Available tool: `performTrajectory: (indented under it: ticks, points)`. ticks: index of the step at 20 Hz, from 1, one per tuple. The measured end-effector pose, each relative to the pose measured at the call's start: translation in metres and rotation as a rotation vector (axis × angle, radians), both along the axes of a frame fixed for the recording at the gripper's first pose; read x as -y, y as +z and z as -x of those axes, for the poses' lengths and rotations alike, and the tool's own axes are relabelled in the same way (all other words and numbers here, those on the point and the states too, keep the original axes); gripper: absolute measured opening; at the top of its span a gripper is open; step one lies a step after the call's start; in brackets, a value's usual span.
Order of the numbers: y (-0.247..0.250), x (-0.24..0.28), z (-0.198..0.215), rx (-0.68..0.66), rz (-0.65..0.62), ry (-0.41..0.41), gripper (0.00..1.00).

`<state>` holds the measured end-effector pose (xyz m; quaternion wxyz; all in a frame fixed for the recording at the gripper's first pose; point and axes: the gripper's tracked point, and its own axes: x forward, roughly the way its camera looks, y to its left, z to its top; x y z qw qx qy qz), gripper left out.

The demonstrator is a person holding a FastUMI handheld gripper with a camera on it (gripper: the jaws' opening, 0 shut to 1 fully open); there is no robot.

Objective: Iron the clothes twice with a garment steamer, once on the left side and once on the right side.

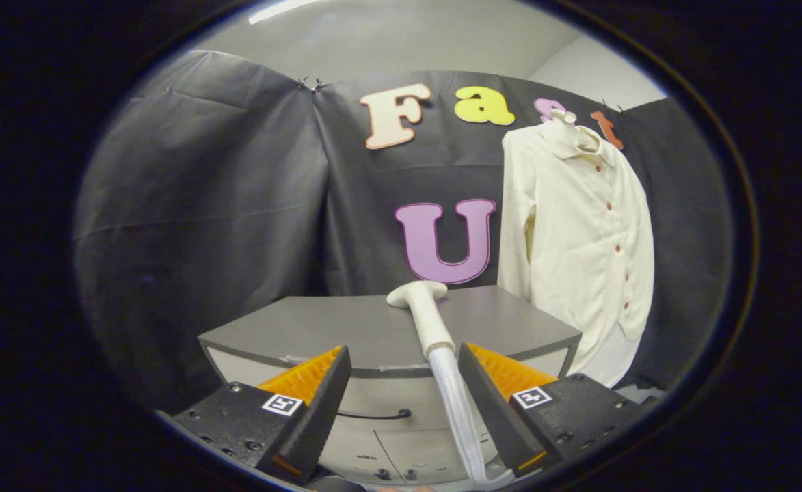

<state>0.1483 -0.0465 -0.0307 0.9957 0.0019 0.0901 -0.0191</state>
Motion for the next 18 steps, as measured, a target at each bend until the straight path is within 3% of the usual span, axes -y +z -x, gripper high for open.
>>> performTrajectory:
  ticks: [7, 10, 13, 18]
  points:
    - [-0.005, 0.023, -0.053, -0.053, 0.016, -0.031, 0.96]
    - [-0.013, 0.027, -0.072, -0.104, -0.066, -0.032, 0.96]
    - [-0.023, 0.033, -0.090, -0.178, -0.064, -0.039, 0.93]
    - [-0.031, 0.037, -0.109, -0.237, 0.036, -0.057, 0.71]
